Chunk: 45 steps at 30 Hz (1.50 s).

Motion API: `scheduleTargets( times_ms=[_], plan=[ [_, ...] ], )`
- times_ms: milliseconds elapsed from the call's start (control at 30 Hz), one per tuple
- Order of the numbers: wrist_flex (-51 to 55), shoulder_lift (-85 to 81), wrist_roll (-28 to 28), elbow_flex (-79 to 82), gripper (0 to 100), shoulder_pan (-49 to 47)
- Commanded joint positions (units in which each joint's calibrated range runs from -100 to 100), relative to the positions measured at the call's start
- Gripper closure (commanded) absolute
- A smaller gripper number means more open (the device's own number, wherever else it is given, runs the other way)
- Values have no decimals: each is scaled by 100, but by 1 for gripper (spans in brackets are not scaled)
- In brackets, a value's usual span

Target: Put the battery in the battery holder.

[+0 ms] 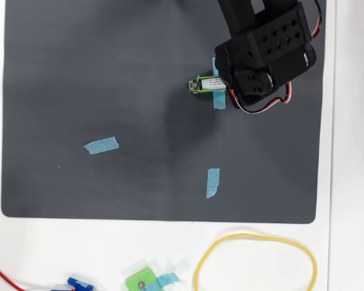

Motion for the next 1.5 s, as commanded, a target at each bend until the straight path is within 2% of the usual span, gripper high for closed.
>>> scheduleTargets(
  times_ms=[0,300,733,1033,1300,1467],
  plan=[
    [-4,-94,27,-219,100,94],
    [-30,-103,27,-404,100,94],
    [-782,-103,179,-466,100,94],
    [-721,-94,215,-457,100,104],
    [-686,-94,221,-69,100,114],
    [-704,-453,226,530,100,488]
  ],
)
